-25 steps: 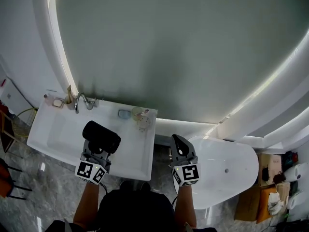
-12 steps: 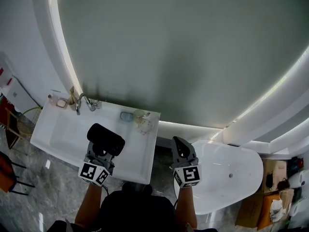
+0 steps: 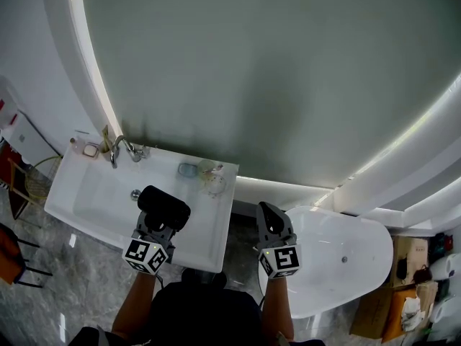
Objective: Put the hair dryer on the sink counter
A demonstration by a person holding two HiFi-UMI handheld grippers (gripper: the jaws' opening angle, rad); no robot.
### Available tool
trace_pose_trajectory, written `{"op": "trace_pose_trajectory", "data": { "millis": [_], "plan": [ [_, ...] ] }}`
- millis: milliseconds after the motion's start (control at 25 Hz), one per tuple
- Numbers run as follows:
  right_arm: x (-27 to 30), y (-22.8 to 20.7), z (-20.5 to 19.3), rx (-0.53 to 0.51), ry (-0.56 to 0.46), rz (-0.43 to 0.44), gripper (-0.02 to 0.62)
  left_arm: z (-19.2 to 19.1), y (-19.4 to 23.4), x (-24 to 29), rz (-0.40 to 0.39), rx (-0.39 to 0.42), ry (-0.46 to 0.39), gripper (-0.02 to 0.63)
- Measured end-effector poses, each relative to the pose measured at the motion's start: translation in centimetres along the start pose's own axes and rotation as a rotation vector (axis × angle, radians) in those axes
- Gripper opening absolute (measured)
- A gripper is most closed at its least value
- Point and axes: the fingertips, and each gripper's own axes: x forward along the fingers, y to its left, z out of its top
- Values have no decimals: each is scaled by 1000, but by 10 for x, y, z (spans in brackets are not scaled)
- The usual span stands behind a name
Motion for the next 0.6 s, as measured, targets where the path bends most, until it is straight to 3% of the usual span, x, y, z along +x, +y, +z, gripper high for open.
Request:
{"op": "trace_pose_trajectory", "data": {
  "millis": [520, 600],
  "plan": [
    [-1, 5, -20, 25, 29, 37, 28, -109, 5, 14, 64, -62, 294, 222],
    [-1, 5, -22, 34, 29, 41, 28, -125, 8, 18, 78, -111, 328, 224]
  ]
}}
